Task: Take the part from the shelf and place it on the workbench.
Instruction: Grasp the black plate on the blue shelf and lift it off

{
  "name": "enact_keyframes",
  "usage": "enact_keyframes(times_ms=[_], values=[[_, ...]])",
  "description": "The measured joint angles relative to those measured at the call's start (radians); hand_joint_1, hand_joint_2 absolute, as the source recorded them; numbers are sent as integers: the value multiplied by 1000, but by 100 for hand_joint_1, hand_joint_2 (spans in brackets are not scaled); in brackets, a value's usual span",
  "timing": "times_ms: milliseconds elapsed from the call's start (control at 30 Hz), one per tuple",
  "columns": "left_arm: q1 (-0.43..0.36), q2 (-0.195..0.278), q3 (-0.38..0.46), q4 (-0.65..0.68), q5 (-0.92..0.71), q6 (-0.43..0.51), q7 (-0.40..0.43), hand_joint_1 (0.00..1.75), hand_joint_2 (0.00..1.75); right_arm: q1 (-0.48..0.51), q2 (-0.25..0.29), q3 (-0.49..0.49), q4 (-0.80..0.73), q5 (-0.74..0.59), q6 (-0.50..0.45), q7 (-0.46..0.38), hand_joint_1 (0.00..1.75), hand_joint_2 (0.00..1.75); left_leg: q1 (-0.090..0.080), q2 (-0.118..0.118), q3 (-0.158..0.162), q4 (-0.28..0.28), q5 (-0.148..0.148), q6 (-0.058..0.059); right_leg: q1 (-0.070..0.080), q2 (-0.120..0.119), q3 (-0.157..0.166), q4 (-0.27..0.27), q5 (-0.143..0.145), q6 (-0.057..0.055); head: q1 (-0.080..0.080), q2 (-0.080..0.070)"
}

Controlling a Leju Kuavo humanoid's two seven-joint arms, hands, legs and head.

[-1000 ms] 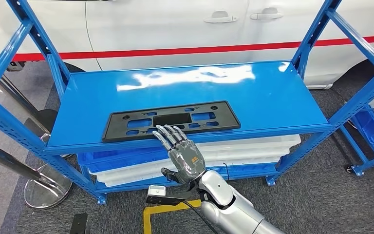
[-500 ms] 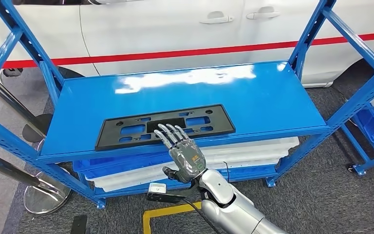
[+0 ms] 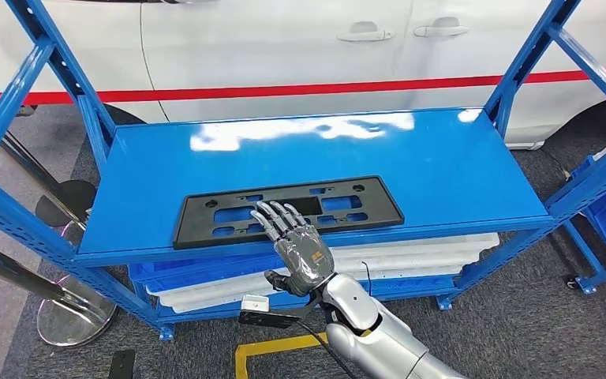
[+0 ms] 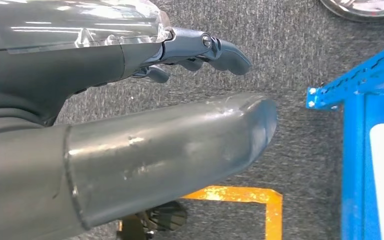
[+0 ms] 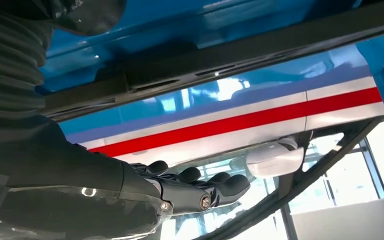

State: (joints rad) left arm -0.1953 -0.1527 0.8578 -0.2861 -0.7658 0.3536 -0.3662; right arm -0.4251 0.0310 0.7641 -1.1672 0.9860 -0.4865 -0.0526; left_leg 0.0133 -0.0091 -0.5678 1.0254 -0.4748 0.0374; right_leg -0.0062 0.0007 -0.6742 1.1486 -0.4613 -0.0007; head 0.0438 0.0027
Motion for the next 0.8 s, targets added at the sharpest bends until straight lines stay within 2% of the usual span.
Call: enact_keyframes(times_ms=[33,67,133,200,233,267,333,367,400,433,500,533,567,600,700,733,800], values=[[0,-1,-2,0,2,1,1,0,0,-2,0,0,1,2,1,1,0,175,-2,-1,5,0,-5,-3,4,0,27,-60,24,-8,0,0],[-1,-1,-4,0,4,2,1,0,0,-4,0,0,3,3,3,2,0,175,-2,-1,7,-1,-8,-7,8,-1,43,-97,33,-13,0,0],[-1,-1,-7,0,12,5,3,0,0,-7,1,0,7,6,9,5,0,175,-2,1,9,-5,-12,-19,13,0,50,-116,27,-18,0,0],[-2,0,-10,0,21,8,4,0,0,-11,2,0,13,9,17,9,0,175,-1,3,11,0,-21,-30,5,2,61,-131,27,-22,0,0],[-2,1,-11,0,26,9,4,0,0,-15,3,0,16,10,20,13,0,175,-2,3,3,21,-35,-34,1,1,69,-139,28,-26,0,0],[-3,1,-12,0,31,10,5,0,0,-19,4,0,19,11,24,16,0,175,-1,4,-16,62,-55,-38,-3,0,77,-146,28,-29,-1,0],[-2,1,-14,0,40,11,5,0,0,-29,4,0,31,9,31,25,0,175,1,4,-85,188,-104,-44,-1,-1,85,-147,22,-34,-1,0],[0,2,-15,0,45,12,6,0,0,-32,4,-1,38,8,35,29,0,175,2,4,-118,239,-115,-47,0,-1,88,-146,18,-34,-1,0],[2,2,-16,0,50,13,8,0,0,-34,4,-2,46,7,37,33,0,175,2,4,-138,260,-107,-49,0,-1,92,-145,13,-34,-1,0],[4,3,-17,0,53,15,9,0,0,-36,4,-3,54,6,37,37,0,175,2,4,-138,242,-79,-50,0,0,97,-143,8,-32,-1,0],[4,4,-22,0,59,17,12,0,0,-48,4,-8,69,7,41,45,0,175,3,6,-94,124,2,-47,0,1,108,-135,-6,-26,-1,0],[3,4,-25,0,62,18,14,0,0,-57,4,-12,78,8,44,49,0,175,2,6,-69,65,28,-45,1,1,110,-129,-13,-22,-1,0],[3,4,-29,0,66,20,16,0,0,-67,3,-16,86,10,48,53,0,175,1,6,-53,28,39,-40,3,1,109,-125,-17,-17,-1,0],[3,4,-33,0,70,22,18,0,0,-76,3,-20,95,14,51,57,0,175,-1,5,-47,13,37,-35,5,2,107,-122,-20,-12,0,0],[4,4,-42,0,81,29,23,0,0,-95,1,-31,116,31,58,67,0,175,0,3,-45,6,36,-16,5,2,104,-118,-27,1,0,0],[4,4,-45,0,85,32,23,0,0,-101,1,-35,123,39,60,71,0,175,1,3,-42,2,36,-10,4,2,97,-100,-39,6,0,0],[2,4,-54,0,90,42,25,0,0,-114,-1,-41,139,55,68,81,0,175,3,4,-37,-3,35,0,0,1,48,-1,-87,16,0,0]])
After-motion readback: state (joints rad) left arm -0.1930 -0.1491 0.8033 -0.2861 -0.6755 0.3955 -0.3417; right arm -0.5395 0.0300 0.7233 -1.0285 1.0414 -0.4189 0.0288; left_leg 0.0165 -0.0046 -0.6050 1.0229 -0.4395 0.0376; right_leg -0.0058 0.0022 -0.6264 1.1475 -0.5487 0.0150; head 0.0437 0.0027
